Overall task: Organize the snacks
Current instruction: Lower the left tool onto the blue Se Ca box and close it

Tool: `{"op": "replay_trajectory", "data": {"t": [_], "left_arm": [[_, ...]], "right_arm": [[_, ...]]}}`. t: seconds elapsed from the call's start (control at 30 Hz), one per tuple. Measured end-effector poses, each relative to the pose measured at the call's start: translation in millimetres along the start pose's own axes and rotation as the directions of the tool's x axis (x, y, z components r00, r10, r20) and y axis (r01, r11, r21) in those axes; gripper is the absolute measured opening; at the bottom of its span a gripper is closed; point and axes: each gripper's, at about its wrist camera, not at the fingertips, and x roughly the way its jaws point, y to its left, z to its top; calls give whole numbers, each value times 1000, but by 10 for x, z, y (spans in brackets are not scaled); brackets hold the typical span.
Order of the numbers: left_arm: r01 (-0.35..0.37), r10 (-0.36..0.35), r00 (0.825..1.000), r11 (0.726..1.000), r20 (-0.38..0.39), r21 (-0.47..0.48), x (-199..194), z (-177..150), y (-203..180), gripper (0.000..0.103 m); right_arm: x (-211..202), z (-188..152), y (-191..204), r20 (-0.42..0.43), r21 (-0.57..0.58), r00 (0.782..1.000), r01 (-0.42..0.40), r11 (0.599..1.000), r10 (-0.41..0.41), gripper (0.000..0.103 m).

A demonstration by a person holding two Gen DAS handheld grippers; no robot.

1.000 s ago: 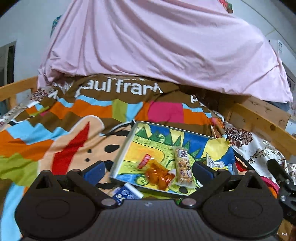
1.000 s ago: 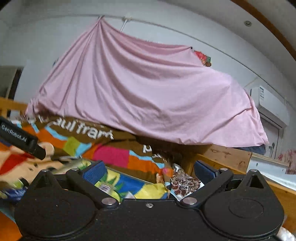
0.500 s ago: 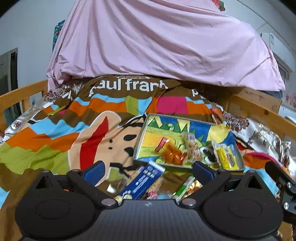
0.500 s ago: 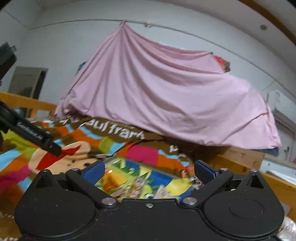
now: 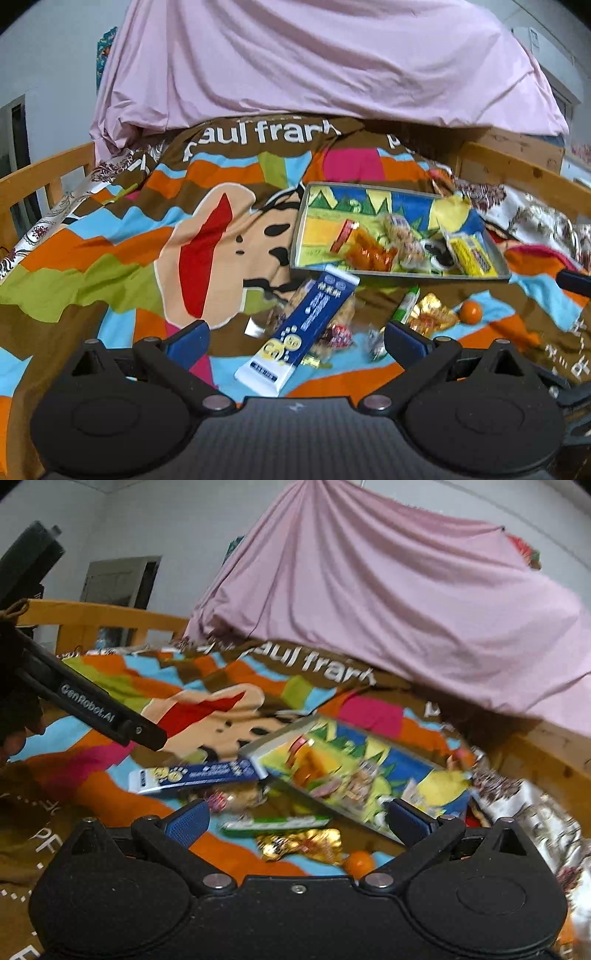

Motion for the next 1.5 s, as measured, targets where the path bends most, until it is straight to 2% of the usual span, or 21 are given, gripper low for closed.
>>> {"op": "replay_trajectory", "data": {"t": [0.2,0.33,0.6,0.7,0.77,0.93,1.1,1.27,1.37,1.5], "left_arm": [[19,-16,998,998,-55,57,92,-106,49,102],[34,-18,994,989,-109,144,238,-129,26,102],[41,-10,992,968,-124,249,510,-94,7,102],[15,18,993,959,-114,284,594,-44,6,102],[-19,44,994,970,-96,243,620,-9,35,102],[-11,21,998,986,-59,164,689,37,102,102],[23,-12,997,990,-79,139,801,32,119,100],[42,-26,994,988,-108,151,889,4,69,100],[57,-35,991,983,-129,173,940,-27,24,98],[56,-26,987,981,-160,187,1009,-78,-3,88]], "right_arm": [[128,-53,62,-58,-8,998,-39,999,39,102],[237,-81,85,-90,-7,994,-55,998,54,102],[613,-130,88,-122,-16,992,-47,999,45,102],[798,-138,24,-133,2,991,-32,999,32,102],[936,-137,-25,-150,25,988,-17,1000,21,102],[1222,-135,-181,-178,138,983,-24,990,49,102],[1494,-140,-317,-202,218,977,-22,976,68,102],[1683,-172,-352,-222,217,972,-33,976,83,102],[1805,-197,-360,-245,253,961,-62,965,126,102],[1909,-229,-355,-270,309,949,-77,948,166,102]]}}
